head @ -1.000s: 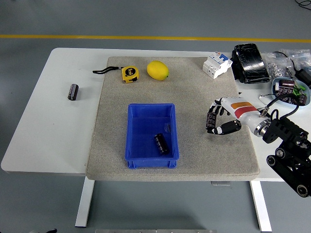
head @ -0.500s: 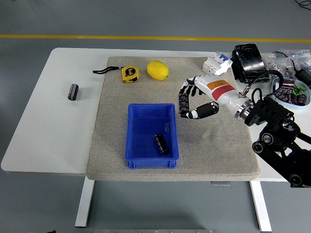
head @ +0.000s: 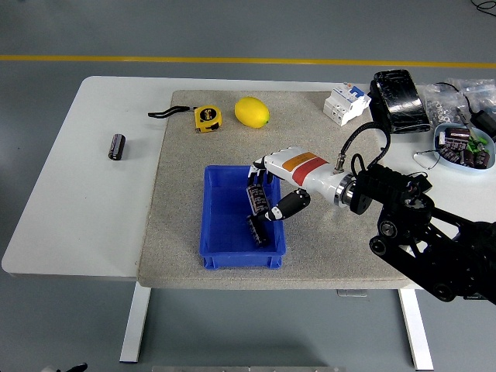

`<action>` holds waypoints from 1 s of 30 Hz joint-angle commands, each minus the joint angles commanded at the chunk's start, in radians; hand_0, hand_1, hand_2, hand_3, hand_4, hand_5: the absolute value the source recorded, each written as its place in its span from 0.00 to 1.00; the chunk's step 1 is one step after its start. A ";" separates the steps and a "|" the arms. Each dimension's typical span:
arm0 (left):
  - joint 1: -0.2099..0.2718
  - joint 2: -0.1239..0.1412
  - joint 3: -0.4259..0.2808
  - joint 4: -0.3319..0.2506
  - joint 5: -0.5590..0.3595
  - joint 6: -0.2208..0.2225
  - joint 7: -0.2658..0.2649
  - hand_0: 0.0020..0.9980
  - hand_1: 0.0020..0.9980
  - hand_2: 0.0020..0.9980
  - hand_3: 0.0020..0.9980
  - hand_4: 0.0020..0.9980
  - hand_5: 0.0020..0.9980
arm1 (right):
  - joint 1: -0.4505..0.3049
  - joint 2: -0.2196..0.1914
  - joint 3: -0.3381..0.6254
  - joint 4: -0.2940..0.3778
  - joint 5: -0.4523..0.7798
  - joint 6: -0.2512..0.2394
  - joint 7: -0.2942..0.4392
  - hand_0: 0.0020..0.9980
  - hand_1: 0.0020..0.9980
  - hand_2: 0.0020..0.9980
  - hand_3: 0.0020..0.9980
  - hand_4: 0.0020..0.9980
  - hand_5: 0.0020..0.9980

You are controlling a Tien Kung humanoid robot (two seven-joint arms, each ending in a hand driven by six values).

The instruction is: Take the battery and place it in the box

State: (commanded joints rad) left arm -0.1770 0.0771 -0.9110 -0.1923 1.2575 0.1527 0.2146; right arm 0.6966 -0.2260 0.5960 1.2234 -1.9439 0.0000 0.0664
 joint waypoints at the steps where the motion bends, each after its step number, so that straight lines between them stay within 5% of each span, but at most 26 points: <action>1: 0.000 0.000 -0.002 0.000 0.002 0.000 0.000 0.48 0.50 0.54 0.67 0.64 0.78 | -0.005 -0.001 0.007 -0.002 -0.005 0.002 0.001 0.57 0.61 0.72 0.81 1.00 0.30; 10: 0.013 -0.001 -0.021 -0.001 0.027 -0.001 0.010 0.48 0.50 0.54 0.68 0.64 0.78 | -0.031 -0.018 0.086 -0.002 -0.028 0.008 0.005 0.58 0.63 0.74 0.83 1.00 0.31; 19: 0.026 -0.003 -0.026 0.001 0.029 0.002 0.012 0.48 0.50 0.54 0.68 0.64 0.78 | -0.050 -0.085 0.241 0.047 -0.013 0.005 0.021 0.58 0.63 0.73 0.82 1.00 0.32; 29: 0.026 -0.006 -0.014 0.004 0.013 0.004 0.006 0.48 0.50 0.54 0.68 0.64 0.78 | -0.158 -0.166 0.407 0.006 0.320 -0.015 0.129 0.58 0.62 0.72 0.79 1.00 0.35; 30: 0.025 -0.007 -0.012 0.004 0.010 0.005 0.004 0.48 0.50 0.55 0.68 0.64 0.78 | -0.175 -0.173 0.428 0.004 0.365 -0.014 0.131 0.63 0.65 0.73 0.78 1.00 0.44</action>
State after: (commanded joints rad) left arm -0.1525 0.0705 -0.9232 -0.1879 1.2671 0.1573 0.2185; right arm 0.5214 -0.3994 1.0236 1.2275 -1.5789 -0.0135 0.1977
